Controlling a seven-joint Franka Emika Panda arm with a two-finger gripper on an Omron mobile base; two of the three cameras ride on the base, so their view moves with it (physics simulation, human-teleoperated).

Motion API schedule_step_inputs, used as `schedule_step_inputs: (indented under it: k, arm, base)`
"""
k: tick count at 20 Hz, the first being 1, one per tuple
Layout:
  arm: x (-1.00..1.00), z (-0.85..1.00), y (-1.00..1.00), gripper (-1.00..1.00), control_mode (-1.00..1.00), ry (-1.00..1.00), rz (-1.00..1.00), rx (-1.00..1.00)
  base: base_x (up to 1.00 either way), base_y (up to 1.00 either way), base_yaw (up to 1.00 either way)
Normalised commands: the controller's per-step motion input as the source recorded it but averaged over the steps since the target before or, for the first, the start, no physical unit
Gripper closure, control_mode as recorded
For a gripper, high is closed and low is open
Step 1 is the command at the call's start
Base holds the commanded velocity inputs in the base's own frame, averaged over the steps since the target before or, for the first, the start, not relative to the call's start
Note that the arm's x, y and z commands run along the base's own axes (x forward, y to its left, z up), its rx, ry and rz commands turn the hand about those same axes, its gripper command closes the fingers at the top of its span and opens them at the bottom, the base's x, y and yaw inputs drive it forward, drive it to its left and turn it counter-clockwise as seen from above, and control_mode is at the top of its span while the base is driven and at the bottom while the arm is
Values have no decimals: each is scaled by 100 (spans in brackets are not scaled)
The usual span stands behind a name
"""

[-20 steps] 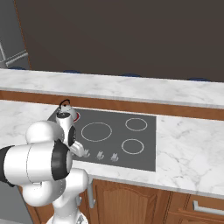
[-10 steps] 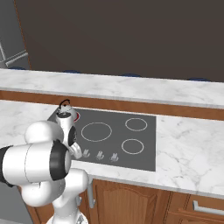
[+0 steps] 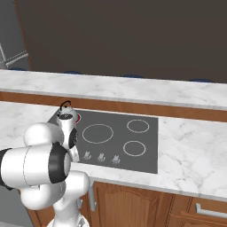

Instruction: The kettle is done boiling. Turn off the stove, then wait for 300 timesteps before moving the kettle to the dining table.

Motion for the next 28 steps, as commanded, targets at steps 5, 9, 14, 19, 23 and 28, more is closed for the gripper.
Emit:
schedule_step_inputs:
  k: [5, 9, 14, 19, 23, 28]
  arm:
    - [0, -6, 0, 100, -100, 0, -29, 5]
    - [0, -9, 0, 100, -100, 0, -30, 4]
    - [0, -10, 0, 100, -100, 0, -33, 4]
    - [0, -11, 0, 100, -100, 0, -35, 4]
    - [0, -13, 0, 100, -100, 0, -36, 4]
    - [-10, -13, 0, 100, -100, 0, -36, 3]
  base:
    - [0, 0, 0]
    - [0, 0, 0]
    - [0, 0, 0]
    - [0, 0, 0]
    - [0, 0, 0]
    - [0, 0, 0]
